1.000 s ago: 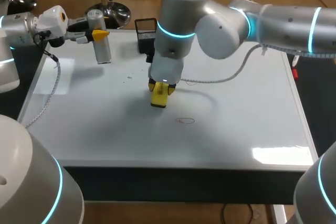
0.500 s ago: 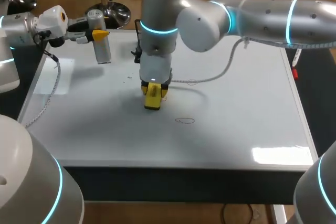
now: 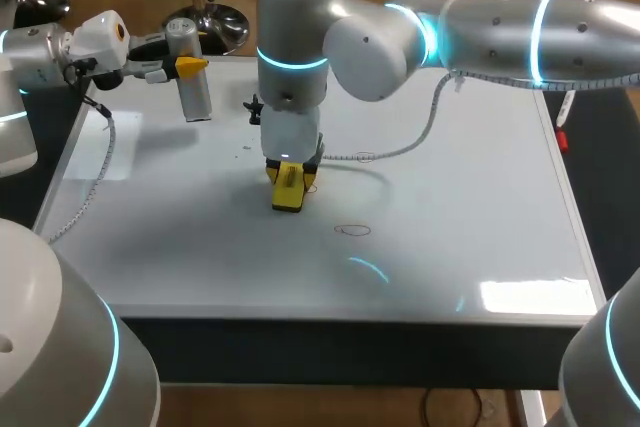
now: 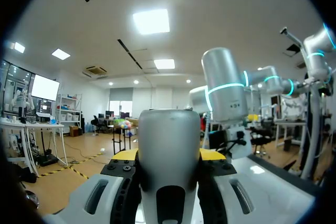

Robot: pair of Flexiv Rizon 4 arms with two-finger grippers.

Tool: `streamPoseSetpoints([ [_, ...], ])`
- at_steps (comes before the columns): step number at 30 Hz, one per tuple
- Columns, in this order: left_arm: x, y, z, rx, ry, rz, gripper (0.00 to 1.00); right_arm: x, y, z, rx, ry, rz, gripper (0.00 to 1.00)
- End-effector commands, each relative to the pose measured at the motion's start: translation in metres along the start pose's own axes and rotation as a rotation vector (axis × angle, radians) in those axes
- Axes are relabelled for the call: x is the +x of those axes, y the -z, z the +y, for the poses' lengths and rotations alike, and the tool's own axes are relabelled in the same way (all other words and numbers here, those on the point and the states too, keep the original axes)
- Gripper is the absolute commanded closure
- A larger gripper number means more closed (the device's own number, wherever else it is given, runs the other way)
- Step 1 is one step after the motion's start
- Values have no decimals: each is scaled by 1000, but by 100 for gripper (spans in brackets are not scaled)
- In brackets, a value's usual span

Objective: Pick up the inspection probe, press it on each red-marked spot on the whiteboard one by one, put down the probe, pick up the eraser, and wipe off all the red marks.

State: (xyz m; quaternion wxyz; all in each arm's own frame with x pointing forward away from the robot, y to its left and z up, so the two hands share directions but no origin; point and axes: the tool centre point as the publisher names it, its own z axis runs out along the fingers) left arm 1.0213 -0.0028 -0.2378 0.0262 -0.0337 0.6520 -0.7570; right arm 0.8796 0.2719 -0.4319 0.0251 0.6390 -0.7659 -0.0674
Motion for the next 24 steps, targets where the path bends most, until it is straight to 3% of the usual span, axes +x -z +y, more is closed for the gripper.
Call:
streamPoseSetpoints([
  [1, 2, -1, -2, -2, -2, -5, 100, 7, -8, -1, 3, -1, -1, 100],
  [24, 2, -1, -2, -2, -2, -5, 100, 49, -16, 0, -7, -79, 18, 100],
])
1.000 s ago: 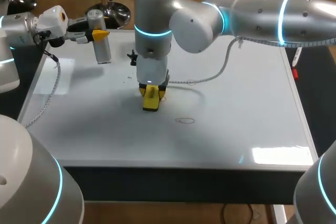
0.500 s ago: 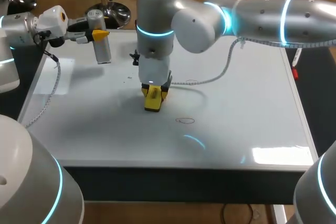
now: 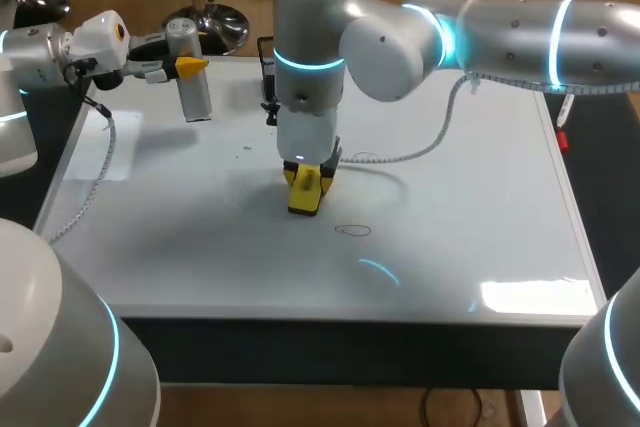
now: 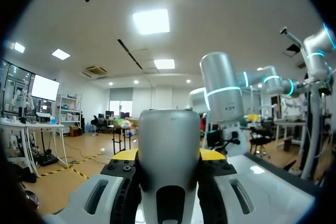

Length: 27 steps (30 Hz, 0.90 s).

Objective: Pick up the inspection probe, press it on each red-marked spot on the whiteboard one by one, put down the probe, pick up the eraser, and wipe off all the red marks.

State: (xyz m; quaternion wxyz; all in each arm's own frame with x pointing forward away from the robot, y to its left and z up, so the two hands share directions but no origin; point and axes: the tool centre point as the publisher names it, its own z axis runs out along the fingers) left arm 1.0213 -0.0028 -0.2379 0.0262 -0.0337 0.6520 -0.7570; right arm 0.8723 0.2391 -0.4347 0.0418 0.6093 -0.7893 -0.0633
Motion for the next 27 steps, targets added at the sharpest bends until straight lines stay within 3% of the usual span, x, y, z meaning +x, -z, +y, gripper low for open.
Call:
streamPoseSetpoints([
  [1, 2, -1, -2, -2, -2, -5, 100, 17, -16, -3, 6, -6, -4, 100],
  [14, 2, -1, -2, -2, -2, -5, 100, 27, -11, -6, 13, -18, 0, 100],
  [17, 2, -1, -2, -2, -2, -5, 100, 30, 7, -7, 27, -26, -19, 100],
  [23, 2, -1, -2, -2, -2, -5, 100, 35, 70, -20, 75, -7, -33, 100],
  [27, 2, -1, -2, -2, -2, -5, 100, 39, 93, -30, 119, -2, -37, 100],
])
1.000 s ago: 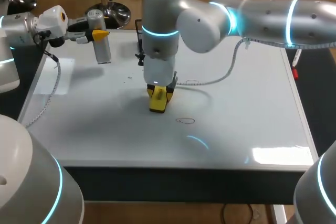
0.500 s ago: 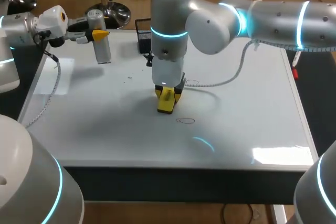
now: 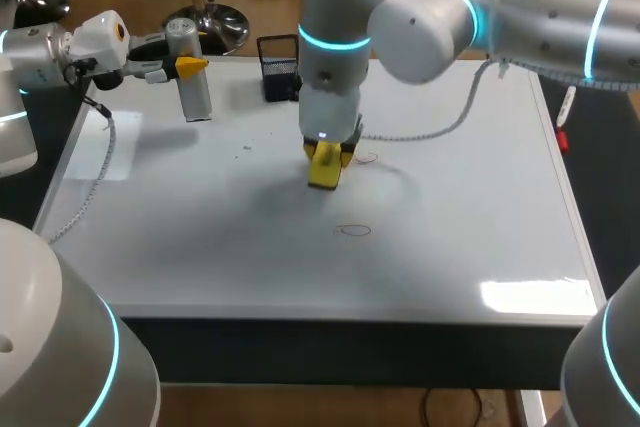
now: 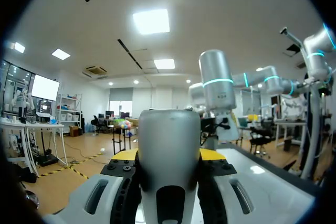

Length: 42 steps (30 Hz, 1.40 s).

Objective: Pick up the inspection probe, press it on each red-marked spot on the whiteboard one by one, put down the probe, pick up the eraser, and wipe off all the red marks.

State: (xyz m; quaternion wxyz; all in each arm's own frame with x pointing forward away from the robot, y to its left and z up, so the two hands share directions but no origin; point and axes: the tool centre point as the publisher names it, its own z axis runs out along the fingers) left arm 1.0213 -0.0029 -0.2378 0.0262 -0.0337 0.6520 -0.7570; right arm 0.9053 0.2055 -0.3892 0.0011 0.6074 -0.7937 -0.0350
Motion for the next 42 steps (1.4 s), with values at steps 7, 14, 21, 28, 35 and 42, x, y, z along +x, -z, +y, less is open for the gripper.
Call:
streamPoseSetpoints([
  [7, 2, -1, -2, -2, -2, -5, 100, 24, 46, -15, 41, -22, -2, 100],
  [14, 2, -1, -2, -2, -2, -5, 100, 57, 47, -44, 57, -115, 3, 100],
  [21, 2, -1, -2, -2, -2, -5, 100, 105, 50, -84, 102, -246, 25, 100],
  [28, 2, -1, -2, -2, -2, -5, 100, 155, 52, -125, 121, -381, 31, 100],
  [35, 2, -1, -2, -2, -2, -5, 100, 202, 54, -157, 112, -494, 40, 100],
  [42, 2, -1, -2, -2, -2, -5, 100, 235, 54, -176, 111, -564, 50, 100],
])
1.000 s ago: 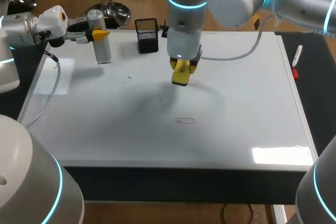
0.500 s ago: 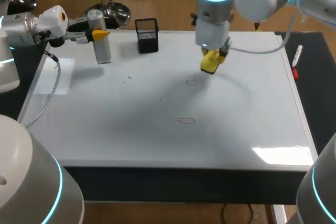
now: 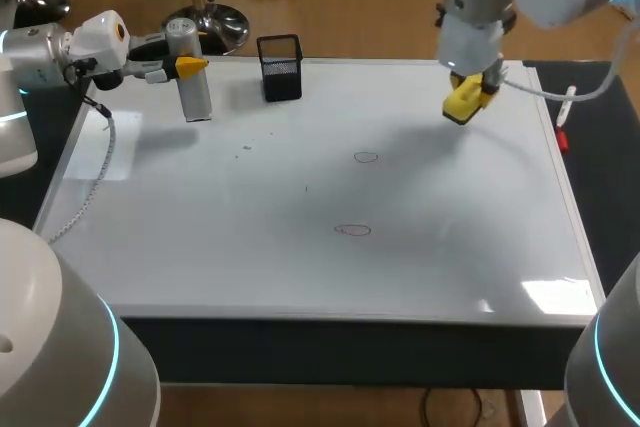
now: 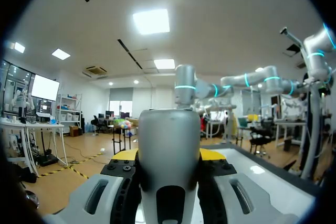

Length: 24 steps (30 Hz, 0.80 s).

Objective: Pick up the inspection probe, press it on each red-marked spot on the whiteboard one by one, put down the probe, pick up the eraser, and wipe off all the red marks.

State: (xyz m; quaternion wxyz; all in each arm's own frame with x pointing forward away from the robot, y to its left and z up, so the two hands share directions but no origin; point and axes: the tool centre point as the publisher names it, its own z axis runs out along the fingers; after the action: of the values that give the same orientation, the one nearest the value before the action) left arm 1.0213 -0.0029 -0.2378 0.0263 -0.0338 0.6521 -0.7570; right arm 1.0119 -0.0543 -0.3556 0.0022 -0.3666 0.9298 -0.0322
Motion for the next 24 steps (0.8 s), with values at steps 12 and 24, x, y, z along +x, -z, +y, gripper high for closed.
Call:
streamPoseSetpoints([
  [12, 2, -1, -2, -2, -2, -4, 100, 24, -8, -67, -67, -114, -42, 100],
  [24, 2, -1, -2, -2, -2, -4, 100, 27, -6, -81, -104, -146, -83, 100],
])
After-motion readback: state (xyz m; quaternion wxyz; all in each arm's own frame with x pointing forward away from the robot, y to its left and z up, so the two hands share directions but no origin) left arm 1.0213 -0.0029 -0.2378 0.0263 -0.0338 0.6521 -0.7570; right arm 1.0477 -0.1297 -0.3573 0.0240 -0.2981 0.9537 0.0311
